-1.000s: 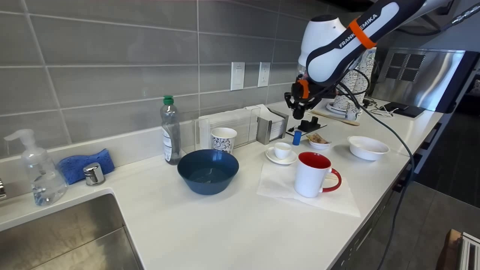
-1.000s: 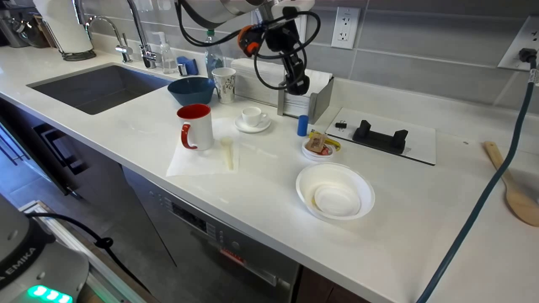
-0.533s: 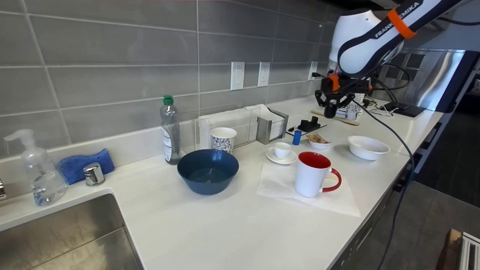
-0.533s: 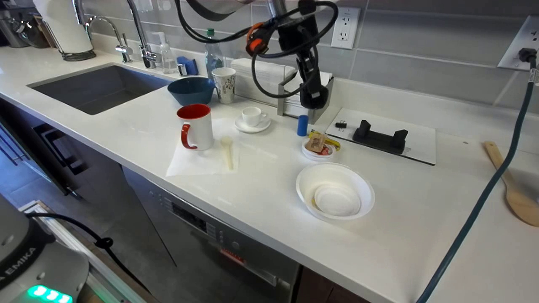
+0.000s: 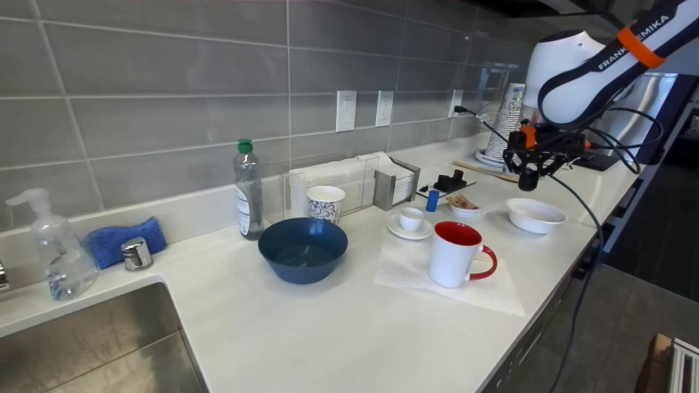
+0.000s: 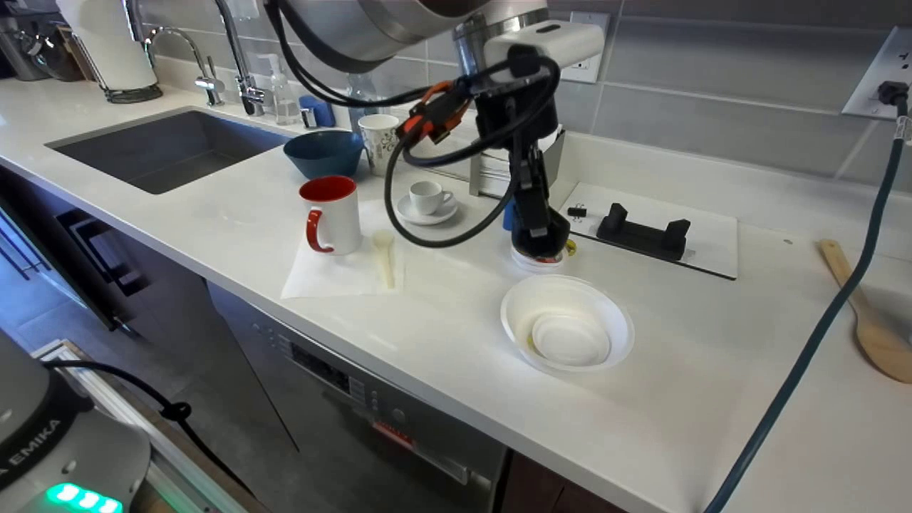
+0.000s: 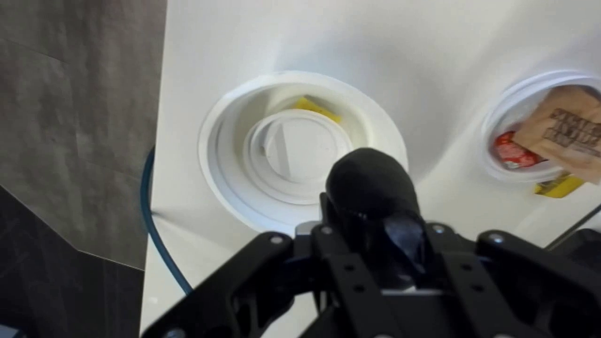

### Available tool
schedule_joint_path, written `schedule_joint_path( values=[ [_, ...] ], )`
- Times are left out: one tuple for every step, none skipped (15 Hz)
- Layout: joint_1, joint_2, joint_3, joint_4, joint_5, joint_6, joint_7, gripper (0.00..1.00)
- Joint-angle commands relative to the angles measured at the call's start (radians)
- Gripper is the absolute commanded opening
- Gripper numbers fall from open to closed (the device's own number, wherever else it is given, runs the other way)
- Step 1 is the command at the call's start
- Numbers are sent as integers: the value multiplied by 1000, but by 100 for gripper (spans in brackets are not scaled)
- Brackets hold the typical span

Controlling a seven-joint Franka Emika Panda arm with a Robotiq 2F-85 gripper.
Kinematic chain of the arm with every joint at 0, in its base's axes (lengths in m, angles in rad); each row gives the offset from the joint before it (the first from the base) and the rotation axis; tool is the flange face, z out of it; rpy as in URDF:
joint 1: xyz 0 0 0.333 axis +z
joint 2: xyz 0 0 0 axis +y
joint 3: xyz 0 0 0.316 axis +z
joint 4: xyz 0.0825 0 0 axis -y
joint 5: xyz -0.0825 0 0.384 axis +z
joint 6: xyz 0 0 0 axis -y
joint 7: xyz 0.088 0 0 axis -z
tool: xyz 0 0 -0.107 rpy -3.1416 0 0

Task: Pick up the black object from the counter and put it in the white bowl.

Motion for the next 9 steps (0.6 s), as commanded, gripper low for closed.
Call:
schedule_joint_path(
  values=[
    [-66,23,11,-41,-89,71,118,8],
    [-77,40,8,-43,-109,99,146,8],
    [-84,57,4,-41,-133,126,181,8],
    [-89,73,-1,-35,-154,153,215,8],
    [-91,92,-5,-30,-175,180,250,8],
    [-88,104,-9,-23,-191,191,277,8],
    [-84,115,-8,-22,-178,194,281,56],
    [-77,123,-13,-15,-199,191,307,58],
    [-72,126,-11,-15,-192,187,305,64]
  ],
)
